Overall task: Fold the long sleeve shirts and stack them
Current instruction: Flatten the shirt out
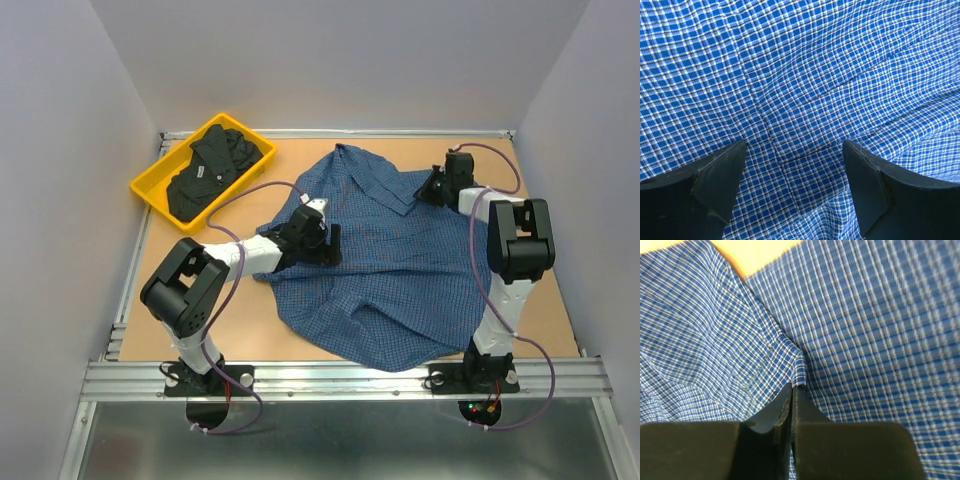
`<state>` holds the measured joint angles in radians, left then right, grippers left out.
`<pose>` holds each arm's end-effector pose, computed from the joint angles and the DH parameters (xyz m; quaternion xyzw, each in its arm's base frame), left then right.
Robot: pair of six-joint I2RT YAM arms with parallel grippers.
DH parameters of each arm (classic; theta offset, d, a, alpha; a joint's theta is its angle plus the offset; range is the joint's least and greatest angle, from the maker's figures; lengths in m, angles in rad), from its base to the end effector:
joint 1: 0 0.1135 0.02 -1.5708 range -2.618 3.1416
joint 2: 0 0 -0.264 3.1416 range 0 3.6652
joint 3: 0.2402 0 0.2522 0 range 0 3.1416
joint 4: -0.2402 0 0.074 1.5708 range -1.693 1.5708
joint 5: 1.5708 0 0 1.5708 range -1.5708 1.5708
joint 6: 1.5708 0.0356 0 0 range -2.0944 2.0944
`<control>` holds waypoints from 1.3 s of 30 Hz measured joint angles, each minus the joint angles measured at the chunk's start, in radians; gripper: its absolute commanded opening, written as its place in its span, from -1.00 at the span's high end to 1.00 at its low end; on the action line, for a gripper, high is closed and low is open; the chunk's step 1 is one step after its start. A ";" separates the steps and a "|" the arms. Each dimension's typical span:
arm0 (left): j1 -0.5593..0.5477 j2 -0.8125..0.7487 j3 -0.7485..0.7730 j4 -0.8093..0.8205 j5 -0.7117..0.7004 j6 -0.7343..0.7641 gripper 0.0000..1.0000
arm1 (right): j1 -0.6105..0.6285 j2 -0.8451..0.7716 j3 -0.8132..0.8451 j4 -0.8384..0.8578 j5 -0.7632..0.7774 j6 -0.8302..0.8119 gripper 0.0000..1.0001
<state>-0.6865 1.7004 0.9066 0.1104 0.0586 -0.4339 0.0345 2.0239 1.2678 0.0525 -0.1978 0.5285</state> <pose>0.2722 -0.2257 0.1735 0.1262 0.8940 -0.2504 0.3495 0.4375 0.0221 0.1560 0.1806 0.8858 0.2022 0.3767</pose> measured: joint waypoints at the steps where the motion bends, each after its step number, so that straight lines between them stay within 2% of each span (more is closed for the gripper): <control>1: 0.000 -0.005 -0.006 0.005 0.003 -0.004 -0.79 | 0.000 0.000 0.007 0.000 0.003 -0.010 0.99; 5: 0.001 -0.042 -0.055 0.019 0.029 -0.021 -0.79 | 0.000 0.000 0.071 -0.004 0.030 -0.104 0.99; 9: 0.001 -0.091 -0.104 0.007 0.060 -0.032 -0.79 | 0.000 0.002 0.204 -0.018 0.074 -0.235 0.99; 17: 0.001 -0.129 -0.132 -0.024 0.092 -0.040 -0.79 | 0.000 0.193 0.742 0.013 0.188 -0.567 0.99; 22: 0.001 -0.140 -0.132 -0.055 0.110 -0.039 -0.79 | 0.005 0.338 0.974 0.048 0.243 -0.749 0.98; 25: 0.001 -0.142 -0.132 -0.063 0.120 -0.036 -0.79 | 0.008 0.371 0.984 0.117 0.246 -0.826 0.96; 29: 0.001 -0.144 -0.132 -0.069 0.126 -0.034 -0.79 | 0.024 0.380 0.974 0.255 0.233 -0.901 0.82; 32: 0.001 -0.144 -0.132 -0.069 0.131 -0.034 -0.79 | 0.043 0.393 0.988 0.334 0.212 -0.930 0.81; 34: 0.001 -0.144 -0.132 -0.069 0.140 -0.034 -0.79 | 0.065 0.412 0.993 0.388 0.195 -0.941 0.68; 35: 0.001 -0.144 -0.132 -0.069 0.143 -0.034 -0.79 | 0.073 0.422 0.993 0.402 0.191 -0.942 0.52; 36: 0.001 -0.145 -0.132 -0.069 0.151 -0.035 -0.79 | 0.080 0.436 0.993 0.420 0.190 -0.941 0.03; 37: 0.001 -0.145 -0.132 -0.070 0.153 -0.035 -0.79 | 0.085 0.444 0.993 0.424 0.190 -0.935 -0.17; 38: 0.001 -0.146 -0.132 -0.071 0.159 -0.036 -0.79 | 0.092 0.462 0.993 0.431 0.192 -0.928 -0.47; 39: 0.001 -0.147 -0.132 -0.071 0.161 -0.039 -0.79 | 0.101 0.481 0.993 0.435 0.203 -0.924 -0.58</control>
<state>-0.6853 1.5532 0.7746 0.0391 0.2195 -0.4728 0.1360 2.5053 2.2612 0.4870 0.0051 -0.3954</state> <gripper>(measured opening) 0.895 0.528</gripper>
